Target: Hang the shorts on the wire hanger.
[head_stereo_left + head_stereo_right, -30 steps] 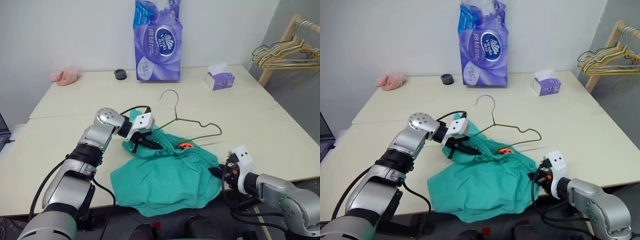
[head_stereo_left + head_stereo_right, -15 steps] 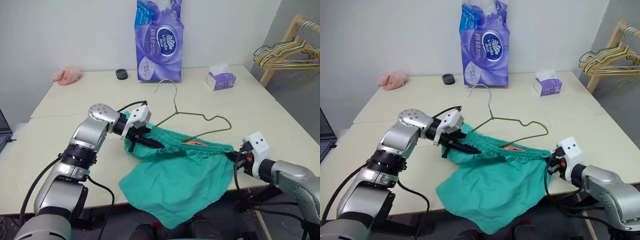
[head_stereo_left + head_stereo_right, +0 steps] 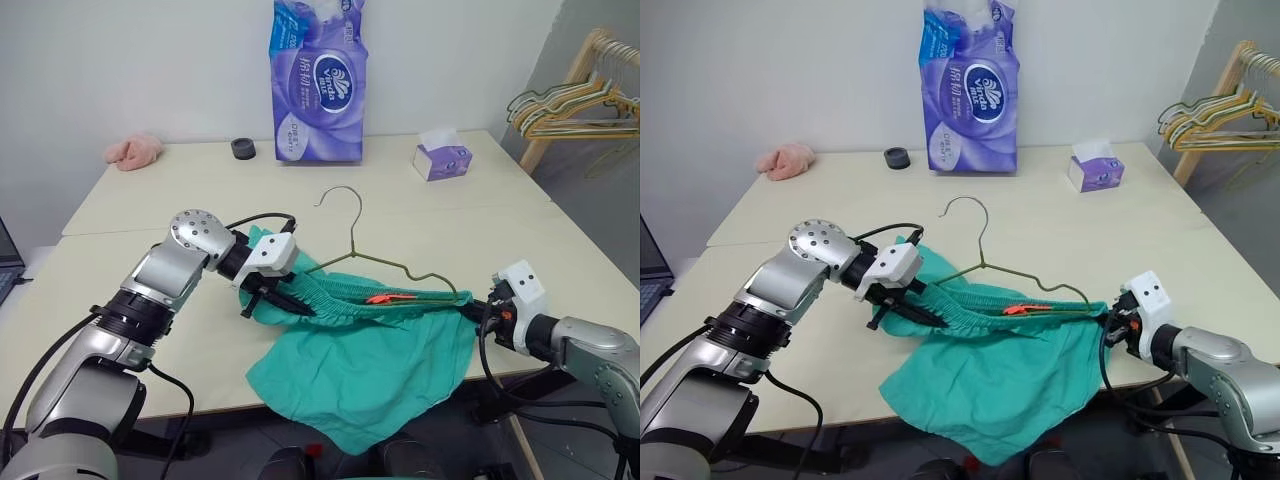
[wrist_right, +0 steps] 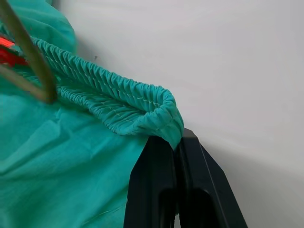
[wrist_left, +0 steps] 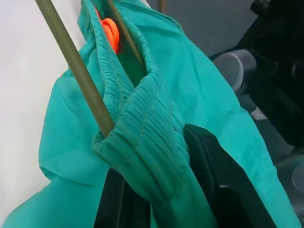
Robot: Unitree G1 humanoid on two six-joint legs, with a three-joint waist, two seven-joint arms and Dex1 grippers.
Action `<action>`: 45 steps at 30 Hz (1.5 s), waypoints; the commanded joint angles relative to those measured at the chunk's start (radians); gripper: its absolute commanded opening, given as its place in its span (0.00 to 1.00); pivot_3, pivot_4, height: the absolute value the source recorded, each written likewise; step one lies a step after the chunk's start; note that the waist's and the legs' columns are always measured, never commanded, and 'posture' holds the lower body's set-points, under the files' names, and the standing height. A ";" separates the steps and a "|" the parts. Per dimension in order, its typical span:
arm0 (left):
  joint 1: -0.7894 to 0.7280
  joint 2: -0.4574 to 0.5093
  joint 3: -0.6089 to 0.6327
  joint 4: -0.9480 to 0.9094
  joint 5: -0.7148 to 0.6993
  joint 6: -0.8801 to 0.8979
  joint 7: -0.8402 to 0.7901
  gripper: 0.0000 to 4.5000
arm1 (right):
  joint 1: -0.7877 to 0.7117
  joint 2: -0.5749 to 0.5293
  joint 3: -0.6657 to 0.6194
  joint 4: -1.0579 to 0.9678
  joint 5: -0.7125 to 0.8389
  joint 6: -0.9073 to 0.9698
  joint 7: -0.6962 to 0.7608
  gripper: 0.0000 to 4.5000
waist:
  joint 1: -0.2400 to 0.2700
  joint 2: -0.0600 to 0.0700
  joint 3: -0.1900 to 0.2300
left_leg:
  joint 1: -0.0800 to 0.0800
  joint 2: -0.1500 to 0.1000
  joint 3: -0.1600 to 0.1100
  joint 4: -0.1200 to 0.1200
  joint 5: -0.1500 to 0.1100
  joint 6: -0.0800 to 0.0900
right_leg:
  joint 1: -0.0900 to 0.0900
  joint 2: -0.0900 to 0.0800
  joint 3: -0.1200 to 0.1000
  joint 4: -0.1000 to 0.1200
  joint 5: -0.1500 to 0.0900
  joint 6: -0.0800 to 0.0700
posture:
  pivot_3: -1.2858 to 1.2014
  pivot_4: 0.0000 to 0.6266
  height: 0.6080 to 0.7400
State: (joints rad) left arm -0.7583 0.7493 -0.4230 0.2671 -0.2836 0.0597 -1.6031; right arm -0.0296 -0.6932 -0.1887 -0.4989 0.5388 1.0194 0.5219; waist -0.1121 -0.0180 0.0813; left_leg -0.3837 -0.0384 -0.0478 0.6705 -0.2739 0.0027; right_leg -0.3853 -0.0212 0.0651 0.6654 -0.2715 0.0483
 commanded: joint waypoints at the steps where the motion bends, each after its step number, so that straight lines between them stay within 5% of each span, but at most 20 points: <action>1: -0.023 -0.022 0.045 0.047 0.041 -0.059 0.016 0.17 | -0.008 -0.020 -0.060 -0.024 0.008 0.014 -0.014 0.00 | 0.000 0.000 0.000 | 0.000 0.000 0.000 0.000 0.000 0.000 | 0.000 0.000 0.000 0.000 0.000 0.000 | 0.44 0.10 1.00; 10: -0.047 -0.098 0.113 0.099 0.035 -0.045 0.064 0.17 | 0.027 -0.023 -0.047 -0.070 0.032 0.024 -0.001 0.00 | -0.002 0.000 0.000 | 0.000 0.000 0.000 0.000 0.000 0.000 | 0.000 0.000 0.000 0.000 0.000 0.001 | 0.44 0.09 1.00; 22: -0.008 -0.044 0.083 0.009 0.004 -0.004 -0.011 0.17 | 0.015 -0.028 -0.055 -0.056 0.046 0.031 0.000 0.00 | -0.002 0.000 0.000 | 0.000 0.000 0.000 0.000 0.000 0.000 | 0.000 0.000 0.000 0.000 0.000 0.001 | 0.44 0.09 1.00; 45: -0.028 -0.082 0.074 0.196 0.181 -0.280 0.020 0.17 | 0.019 -0.054 -0.054 -0.097 0.093 0.043 0.011 0.00 | -0.002 0.000 0.000 | 0.000 0.000 0.000 0.000 0.000 0.000 | 0.000 0.000 0.000 0.000 0.000 0.000 | 0.44 0.09 1.00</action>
State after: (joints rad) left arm -0.7596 0.6590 -0.3675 0.4461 -0.1249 -0.1916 -1.5933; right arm -0.0085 -0.7292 -0.2112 -0.5702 0.6278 1.0615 0.5314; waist -0.1142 -0.0181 0.0813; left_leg -0.3839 -0.0383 -0.0477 0.6706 -0.2739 0.0027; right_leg -0.3854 -0.0211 0.0652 0.6654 -0.2717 0.0486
